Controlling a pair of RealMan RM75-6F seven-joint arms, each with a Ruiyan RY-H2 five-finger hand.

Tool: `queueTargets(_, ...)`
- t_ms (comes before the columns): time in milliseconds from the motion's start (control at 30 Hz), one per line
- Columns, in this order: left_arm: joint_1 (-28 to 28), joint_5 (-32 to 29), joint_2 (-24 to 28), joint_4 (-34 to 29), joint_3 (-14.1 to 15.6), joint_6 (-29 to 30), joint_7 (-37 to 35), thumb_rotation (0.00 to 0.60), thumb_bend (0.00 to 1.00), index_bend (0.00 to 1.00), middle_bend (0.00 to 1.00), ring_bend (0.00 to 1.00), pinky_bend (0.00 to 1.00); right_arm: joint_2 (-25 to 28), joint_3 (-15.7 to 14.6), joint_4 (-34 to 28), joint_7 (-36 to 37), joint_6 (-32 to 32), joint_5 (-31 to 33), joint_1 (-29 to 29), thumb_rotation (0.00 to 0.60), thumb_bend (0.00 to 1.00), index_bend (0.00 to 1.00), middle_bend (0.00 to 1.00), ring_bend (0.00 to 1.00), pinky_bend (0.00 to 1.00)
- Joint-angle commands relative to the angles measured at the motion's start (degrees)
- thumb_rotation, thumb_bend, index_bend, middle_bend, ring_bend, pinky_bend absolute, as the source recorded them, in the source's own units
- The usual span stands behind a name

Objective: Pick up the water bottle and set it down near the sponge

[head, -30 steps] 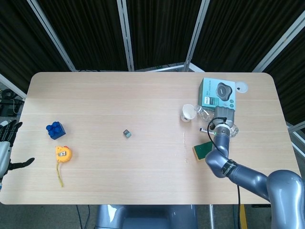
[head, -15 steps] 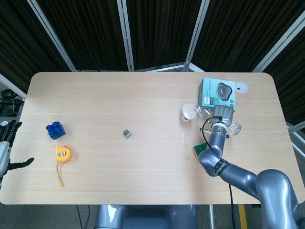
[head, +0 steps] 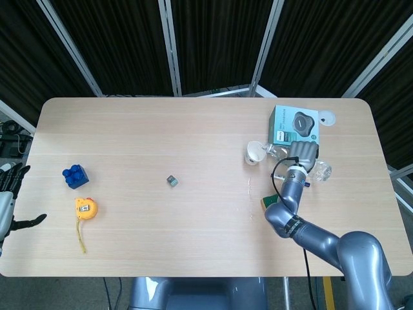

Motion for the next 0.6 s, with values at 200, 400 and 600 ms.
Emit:
queueTargets(200, 0.0, -0.1, 0.0, 0.0, 0.0, 0.0, 0.2, 0.600, 0.00, 0.00, 0.00, 0.00, 0.00, -0.8, 1.6, 0.9, -2.1, 0.7, -1.1, -0.4, 0.600, 0.74, 0.59, 0.63, 0.61, 0.47)
queueTargets(400, 0.0, -0.1, 0.0, -0.1, 0.1, 0.0, 0.2, 0.600, 0.00, 0.00, 0.00, 0.00, 0.00, -1.0, 2.7, 1.0, -3.1, 0.7, -1.5, -0.8, 0.600, 0.74, 0.59, 0.63, 0.61, 0.47)
queueTargets(600, -0.1, -0.1, 0.0, -0.1, 0.1, -0.1, 0.1, 0.600, 0.00, 0.00, 0.00, 0.00, 0.00, -1.1, 3.8, 1.0, -3.8, 0.8, -2.2, -1.2, 0.600, 0.74, 0.59, 0.63, 0.61, 0.47)
